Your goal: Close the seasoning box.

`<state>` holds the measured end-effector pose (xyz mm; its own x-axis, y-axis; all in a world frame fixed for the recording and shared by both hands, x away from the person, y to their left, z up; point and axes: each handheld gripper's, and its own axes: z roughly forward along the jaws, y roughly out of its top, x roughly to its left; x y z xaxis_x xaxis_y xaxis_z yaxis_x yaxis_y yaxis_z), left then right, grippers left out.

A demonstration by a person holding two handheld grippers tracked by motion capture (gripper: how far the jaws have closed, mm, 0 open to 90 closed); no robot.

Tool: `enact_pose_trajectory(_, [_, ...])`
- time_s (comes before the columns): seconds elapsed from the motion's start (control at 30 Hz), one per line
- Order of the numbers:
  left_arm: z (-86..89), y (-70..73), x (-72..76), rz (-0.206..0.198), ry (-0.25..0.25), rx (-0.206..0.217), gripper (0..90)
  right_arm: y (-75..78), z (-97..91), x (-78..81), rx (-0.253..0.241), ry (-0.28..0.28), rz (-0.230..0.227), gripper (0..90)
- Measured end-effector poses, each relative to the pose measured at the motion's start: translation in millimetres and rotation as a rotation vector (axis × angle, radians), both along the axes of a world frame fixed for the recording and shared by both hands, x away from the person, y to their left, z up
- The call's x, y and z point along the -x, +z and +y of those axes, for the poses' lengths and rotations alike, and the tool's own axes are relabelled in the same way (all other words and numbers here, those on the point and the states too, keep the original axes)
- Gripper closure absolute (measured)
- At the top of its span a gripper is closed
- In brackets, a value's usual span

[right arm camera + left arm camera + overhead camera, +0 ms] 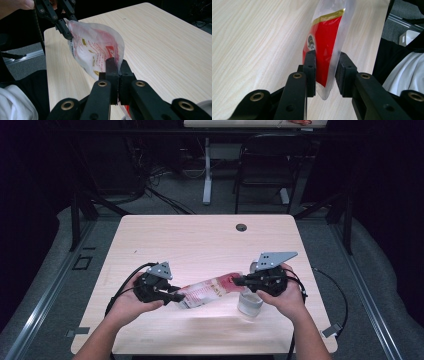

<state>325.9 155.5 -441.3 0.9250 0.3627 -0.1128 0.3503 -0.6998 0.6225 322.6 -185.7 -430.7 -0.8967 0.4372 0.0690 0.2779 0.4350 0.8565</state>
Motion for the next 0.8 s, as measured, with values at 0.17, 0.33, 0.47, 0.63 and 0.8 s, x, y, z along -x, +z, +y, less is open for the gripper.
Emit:
enact_pose_trajectory(0.17, [0.0, 2.0, -0.9, -0.003, -0.001, 0.002, 73.2, 0.0, -0.7, -0.1, -0.004, 0.000, 0.001, 89.4])
enact_pose_trajectory(0.33, [-0.5, 4.7, -1.3, -0.005, -0.003, -0.001, 73.3, 0.2, -2.0, -0.2, -0.001, 0.001, 0.001, 89.3])
enact_pose_trajectory(0.47, [-0.8, 7.6, -1.7, -0.008, -0.005, 0.001, 73.5, 0.5, -3.2, -0.1, 0.000, -0.005, 0.000, 89.2])
enact_pose_trajectory(0.63, [-2.7, 11.1, -2.4, -0.010, -0.011, 0.005, 73.8, 1.0, -5.8, -0.1, -0.008, -0.010, 0.003, 89.2])
enact_pose_trajectory(0.8, [-4.3, 14.3, -3.2, -0.013, -0.012, 0.008, 73.9, 1.1, -8.0, -0.3, -0.005, -0.017, 0.000, 89.1])
